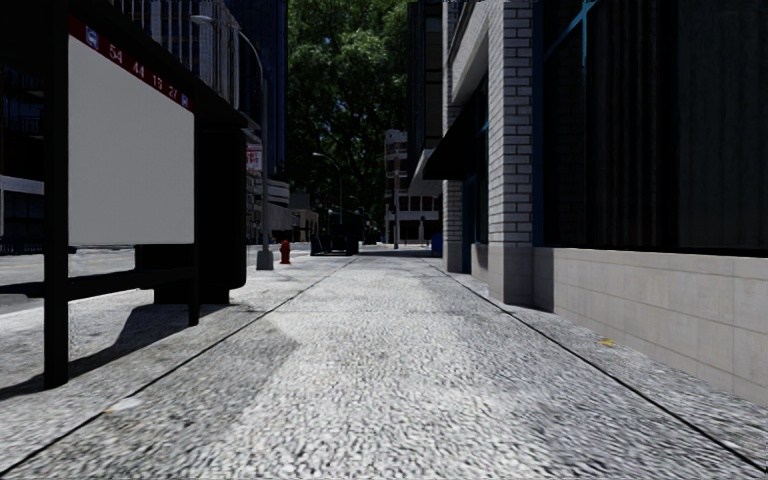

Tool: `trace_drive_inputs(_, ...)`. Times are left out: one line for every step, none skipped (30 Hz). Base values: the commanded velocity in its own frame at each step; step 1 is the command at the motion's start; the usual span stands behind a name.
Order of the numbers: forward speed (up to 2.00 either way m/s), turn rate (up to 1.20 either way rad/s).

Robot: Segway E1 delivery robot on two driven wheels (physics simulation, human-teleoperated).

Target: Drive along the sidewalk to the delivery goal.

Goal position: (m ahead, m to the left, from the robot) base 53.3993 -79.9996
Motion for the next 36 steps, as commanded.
trace_drive_inputs(1.77,-0.70)
trace_drive_inputs(1.77,-0.04)
trace_drive_inputs(1.77,-0.04)
trace_drive_inputs(1.77,0.00)
trace_drive_inputs(1.77,0.00)
trace_drive_inputs(1.77,0.00)
trace_drive_inputs(1.77,0.00)
trace_drive_inputs(1.77,0.00)
trace_drive_inputs(1.77,0.00)
trace_drive_inputs(1.77,0.00)
trace_drive_inputs(1.77,0.00)
trace_drive_inputs(1.77,0.00)
trace_drive_inputs(1.77,0.00)
trace_drive_inputs(1.77,0.00)
trace_drive_inputs(1.77,0.00)
trace_drive_inputs(1.77,0.00)
trace_drive_inputs(1.77,0.00)
trace_drive_inputs(1.77,0.00)
trace_drive_inputs(1.77,0.00)
trace_drive_inputs(1.78,0.00)
trace_drive_inputs(1.82,0.00)
trace_drive_inputs(1.87,0.00)
trace_drive_inputs(1.90,0.00)
trace_drive_inputs(1.92,0.00)
trace_drive_inputs(1.92,0.00)
trace_drive_inputs(1.94,0.00)
trace_drive_inputs(1.94,0.00)
trace_drive_inputs(1.95,0.00)
trace_drive_inputs(1.95,0.00)
trace_drive_inputs(1.95,0.00)
trace_drive_inputs(1.95,0.00)
trace_drive_inputs(1.95,0.00)
trace_drive_inputs(1.96,0.00)
trace_drive_inputs(2.00,0.00)
trace_drive_inputs(2.00,0.00)
trace_drive_inputs(2.00,0.00)
